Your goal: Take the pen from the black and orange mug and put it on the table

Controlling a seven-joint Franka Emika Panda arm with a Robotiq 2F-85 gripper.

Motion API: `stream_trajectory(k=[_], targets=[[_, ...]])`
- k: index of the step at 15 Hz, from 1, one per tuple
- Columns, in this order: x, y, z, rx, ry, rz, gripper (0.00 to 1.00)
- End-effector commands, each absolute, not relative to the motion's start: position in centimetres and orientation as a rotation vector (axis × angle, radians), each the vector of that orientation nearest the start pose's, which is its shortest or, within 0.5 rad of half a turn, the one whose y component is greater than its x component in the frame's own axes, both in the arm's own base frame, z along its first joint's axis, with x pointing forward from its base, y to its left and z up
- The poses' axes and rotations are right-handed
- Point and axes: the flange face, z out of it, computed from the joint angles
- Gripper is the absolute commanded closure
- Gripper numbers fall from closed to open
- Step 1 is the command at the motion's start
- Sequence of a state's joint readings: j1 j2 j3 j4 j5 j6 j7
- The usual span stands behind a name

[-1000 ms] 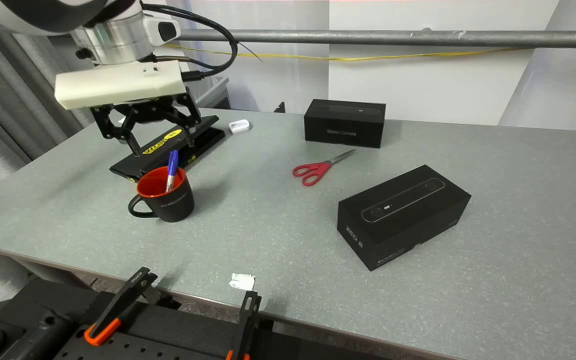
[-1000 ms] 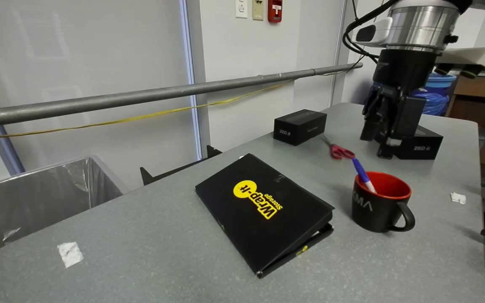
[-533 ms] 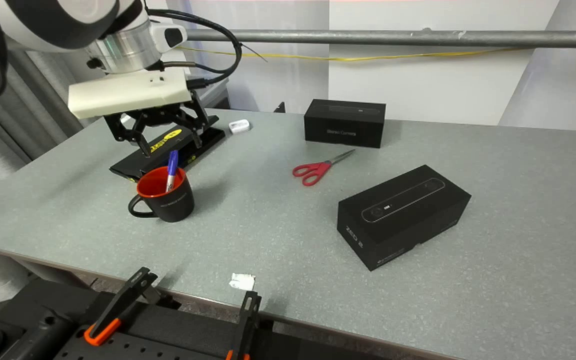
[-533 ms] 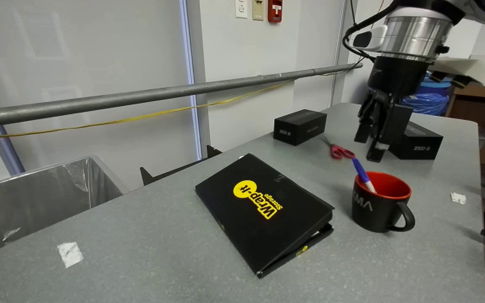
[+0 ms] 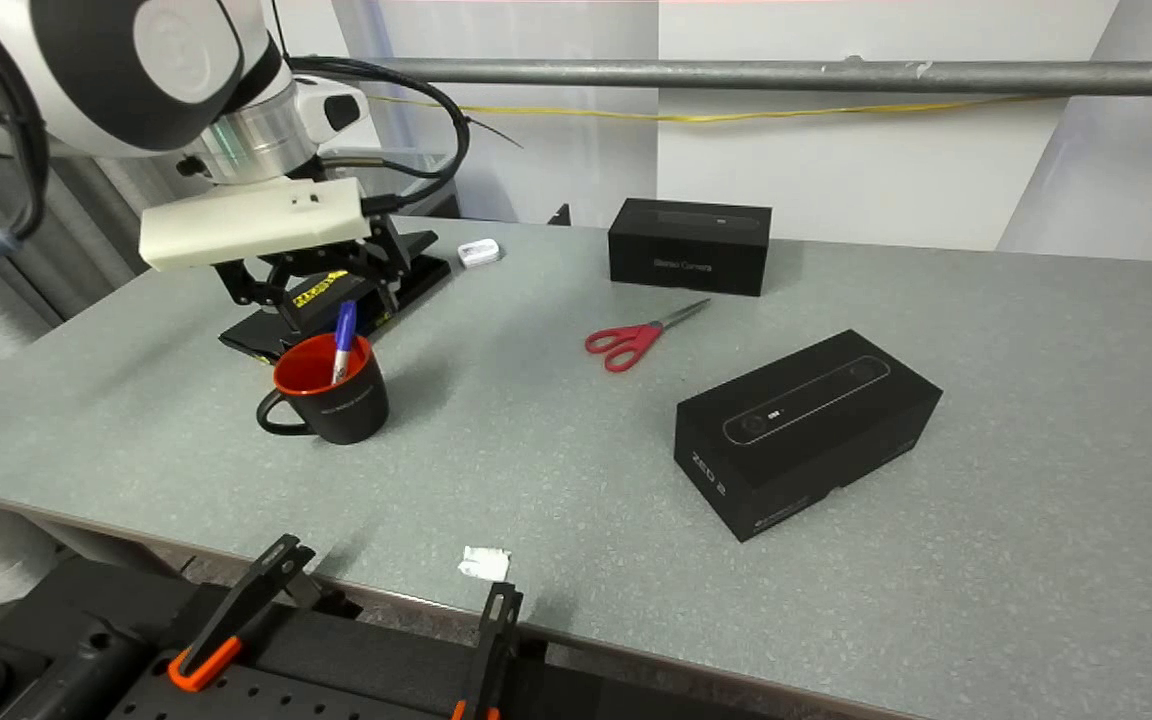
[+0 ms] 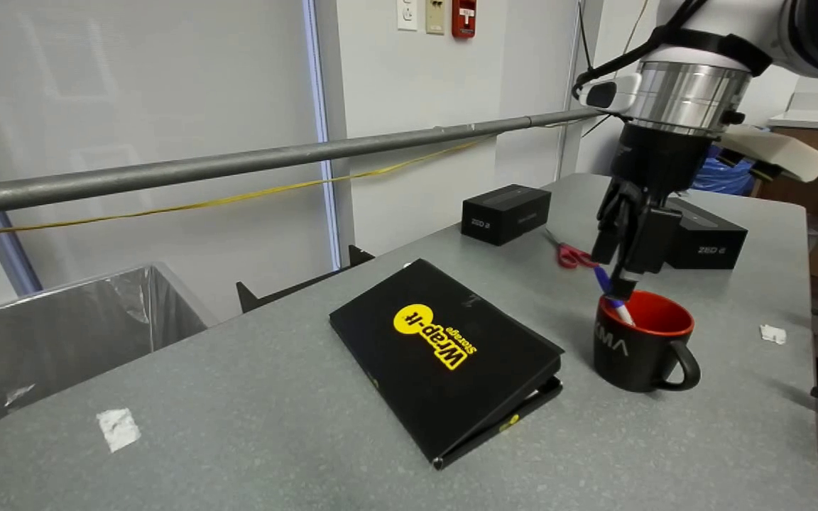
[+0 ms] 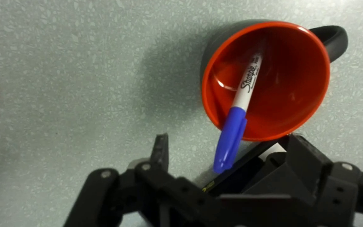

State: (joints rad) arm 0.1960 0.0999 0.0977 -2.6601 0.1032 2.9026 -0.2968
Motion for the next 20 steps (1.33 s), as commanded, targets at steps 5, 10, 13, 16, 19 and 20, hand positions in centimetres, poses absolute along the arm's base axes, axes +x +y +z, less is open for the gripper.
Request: stream_trajectory(k=[5,10,13,16,19,20], targets=[[42.8,12.9,21.6,-2.999,-0.696,-0.286,0.55],[42.9,12.7,22.0,-3.0,-0.681,-0.295,0.96],[43.0,12.7,22.3,-3.001,-0.662,-0.295,0.96],[42.7,12.9,23.3,-2.989,-0.657,-0.298,0.96],[42.0,13.5,26.3,-2.954,-0.681,-0.316,0.96],[41.7,13.3,28.2,-2.945,-0.683,-0.351,0.96]])
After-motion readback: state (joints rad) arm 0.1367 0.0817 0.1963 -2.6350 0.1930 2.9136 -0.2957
